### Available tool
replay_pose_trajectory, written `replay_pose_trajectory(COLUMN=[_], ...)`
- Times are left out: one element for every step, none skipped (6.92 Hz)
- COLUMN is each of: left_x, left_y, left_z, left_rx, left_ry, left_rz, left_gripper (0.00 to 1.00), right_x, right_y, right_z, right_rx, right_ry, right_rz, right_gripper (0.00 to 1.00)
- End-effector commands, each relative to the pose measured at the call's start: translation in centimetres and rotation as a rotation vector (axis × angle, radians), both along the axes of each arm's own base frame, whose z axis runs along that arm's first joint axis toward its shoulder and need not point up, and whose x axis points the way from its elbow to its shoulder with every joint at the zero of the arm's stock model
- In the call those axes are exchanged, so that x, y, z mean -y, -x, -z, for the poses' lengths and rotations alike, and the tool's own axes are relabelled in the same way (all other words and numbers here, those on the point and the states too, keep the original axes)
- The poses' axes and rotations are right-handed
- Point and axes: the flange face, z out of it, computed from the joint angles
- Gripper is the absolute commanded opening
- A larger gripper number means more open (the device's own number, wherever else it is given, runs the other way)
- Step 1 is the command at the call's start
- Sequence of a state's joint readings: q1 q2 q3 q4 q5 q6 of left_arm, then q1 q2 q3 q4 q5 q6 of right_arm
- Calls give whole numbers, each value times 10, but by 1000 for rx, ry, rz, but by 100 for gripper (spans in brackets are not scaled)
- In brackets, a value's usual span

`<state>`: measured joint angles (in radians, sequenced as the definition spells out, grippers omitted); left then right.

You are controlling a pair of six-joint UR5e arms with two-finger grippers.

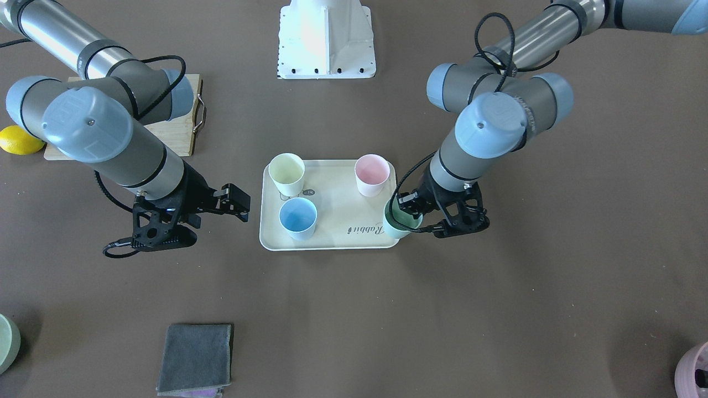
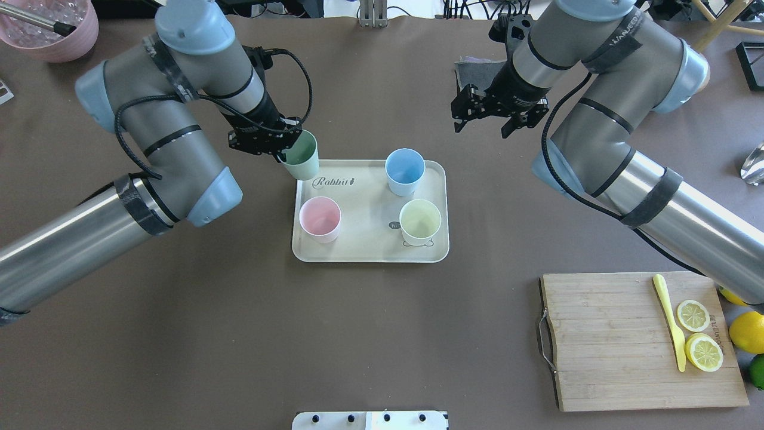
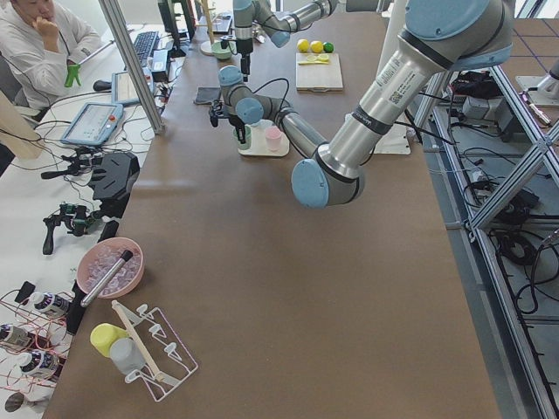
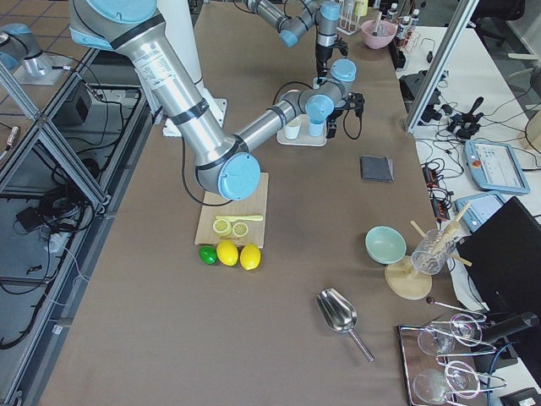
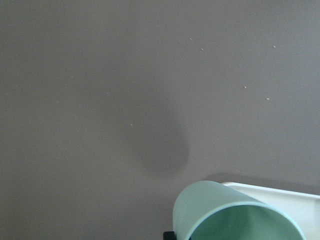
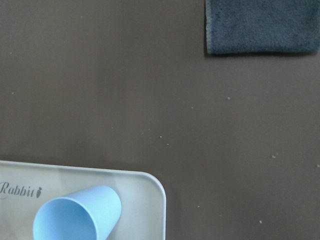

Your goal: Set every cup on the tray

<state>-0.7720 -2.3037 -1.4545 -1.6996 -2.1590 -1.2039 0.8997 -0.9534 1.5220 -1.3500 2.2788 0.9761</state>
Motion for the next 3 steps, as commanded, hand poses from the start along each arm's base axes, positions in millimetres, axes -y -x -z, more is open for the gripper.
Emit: replay_pose_trajectory(left_x=[-23, -23, -23], left_y=[-39, -45, -46], left_z=[7, 12, 12], left_rx=[12, 18, 17], left_ry=[2, -6, -11], left_rz=[-16, -5, -8], left_gripper=[0, 20, 97], right_x=[-1, -2, -5], right_y=[-20, -22, -22], right_z=[-22, -25, -25], right_rx=[-17, -18, -17], right_ry=[-6, -5, -8], right_rz=[-9, -10, -8], right_gripper=[100, 100, 100])
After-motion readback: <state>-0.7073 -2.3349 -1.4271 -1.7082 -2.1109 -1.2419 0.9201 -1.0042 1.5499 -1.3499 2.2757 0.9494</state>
